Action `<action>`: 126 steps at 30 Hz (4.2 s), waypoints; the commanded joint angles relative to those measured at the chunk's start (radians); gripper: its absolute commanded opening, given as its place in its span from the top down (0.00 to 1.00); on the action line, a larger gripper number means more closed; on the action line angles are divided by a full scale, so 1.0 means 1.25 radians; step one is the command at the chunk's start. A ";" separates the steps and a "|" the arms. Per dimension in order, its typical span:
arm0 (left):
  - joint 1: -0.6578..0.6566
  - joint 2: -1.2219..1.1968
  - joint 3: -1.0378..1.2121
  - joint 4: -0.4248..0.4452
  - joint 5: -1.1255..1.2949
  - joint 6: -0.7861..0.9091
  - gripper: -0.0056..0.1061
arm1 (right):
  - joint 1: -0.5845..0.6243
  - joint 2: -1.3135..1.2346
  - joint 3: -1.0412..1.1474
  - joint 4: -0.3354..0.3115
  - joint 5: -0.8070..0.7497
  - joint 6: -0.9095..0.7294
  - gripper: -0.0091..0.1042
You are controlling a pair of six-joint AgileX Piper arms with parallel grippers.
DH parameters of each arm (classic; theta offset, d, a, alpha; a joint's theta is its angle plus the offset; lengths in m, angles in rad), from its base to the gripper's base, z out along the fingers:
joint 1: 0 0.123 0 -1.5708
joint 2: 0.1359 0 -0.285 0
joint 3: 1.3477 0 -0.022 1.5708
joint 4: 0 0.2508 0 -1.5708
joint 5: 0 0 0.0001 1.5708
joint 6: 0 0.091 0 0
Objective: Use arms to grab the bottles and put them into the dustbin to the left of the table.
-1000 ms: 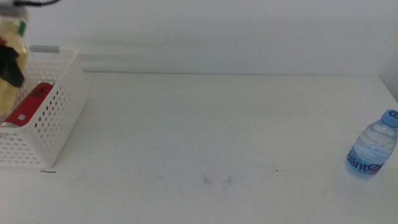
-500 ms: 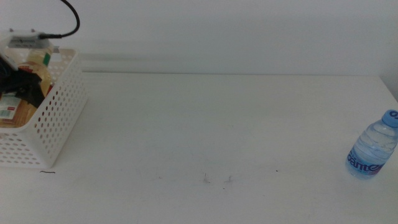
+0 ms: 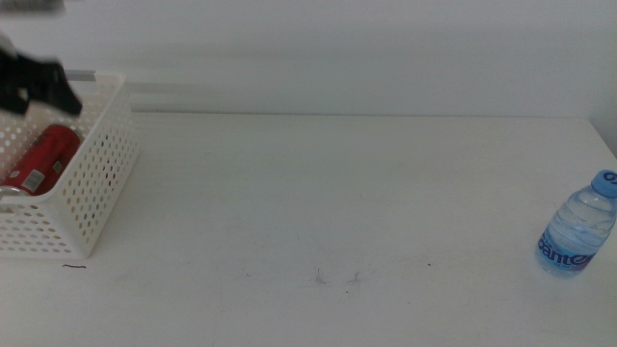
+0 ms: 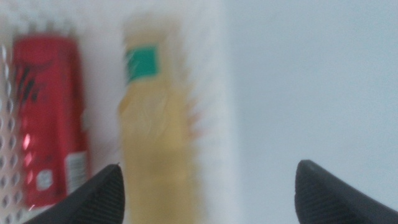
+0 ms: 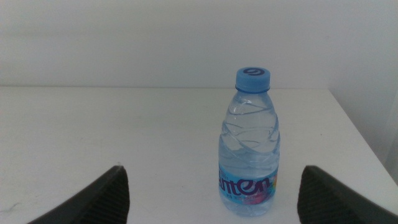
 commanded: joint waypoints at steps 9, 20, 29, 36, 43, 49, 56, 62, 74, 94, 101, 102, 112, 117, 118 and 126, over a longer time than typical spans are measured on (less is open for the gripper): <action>-0.100 -0.288 0.006 -0.213 0.017 -0.032 0.11 | -0.005 -0.004 0.003 -0.007 -0.008 -0.005 0.16; -0.421 -0.468 0.006 -0.040 0.017 -0.174 0.11 | -0.005 -0.004 0.003 -0.007 -0.008 -0.005 0.16; -0.474 -0.479 0.006 -0.022 0.017 -0.177 0.11 | -0.005 -0.004 0.003 -0.007 -0.008 -0.005 0.16; -0.474 -0.479 0.006 -0.022 -0.001 -0.168 0.11 | -0.005 -0.004 0.003 -0.007 -0.008 -0.005 0.16; -0.474 -0.479 0.006 -0.022 -0.050 -0.168 0.11 | -0.005 -0.004 0.003 -0.007 -0.008 -0.005 0.16; -0.474 -0.479 0.006 -0.022 -0.059 -0.168 0.11 | -0.005 -0.004 0.003 0.012 -0.008 -0.005 0.16; -0.474 -0.479 0.006 -0.014 -0.060 -0.168 0.11 | -0.005 0.046 -0.076 0.032 -0.006 -0.005 0.16; -0.474 -0.479 0.006 -0.012 -0.060 -0.168 0.11 | -0.005 0.205 -0.161 0.059 -0.006 -0.005 0.16; -0.474 -0.479 0.006 -0.011 -0.060 -0.168 0.11 | -0.005 0.526 -0.041 -0.002 -0.332 0.010 0.16; -0.474 -0.479 0.006 -0.009 -0.060 -0.168 0.11 | -0.059 1.009 0.001 0.102 -0.827 -0.130 0.16; -0.474 -0.479 0.006 -0.009 -0.060 -0.168 0.11 | -0.059 1.161 -0.024 0.099 -0.974 -0.078 0.16; -0.474 -0.479 0.006 -0.009 -0.060 -0.168 0.11 | -0.059 1.178 -0.036 0.098 -0.978 -0.084 0.16; -0.474 -0.479 0.006 -0.009 -0.060 -0.168 0.11 | -0.059 1.313 -0.178 0.117 -0.978 -0.122 0.16; -0.474 -0.479 0.006 -0.009 -0.060 -0.168 0.11 | -0.059 1.386 -0.243 0.127 -0.980 -0.131 0.18; -0.474 -0.479 0.006 -0.009 -0.060 -0.168 0.11 | -0.059 1.400 -0.253 0.127 -0.980 -0.131 0.22; -0.474 -0.479 0.006 -0.009 -0.060 -0.168 0.11 | 0.019 1.386 -0.331 0.103 -0.946 -0.112 0.94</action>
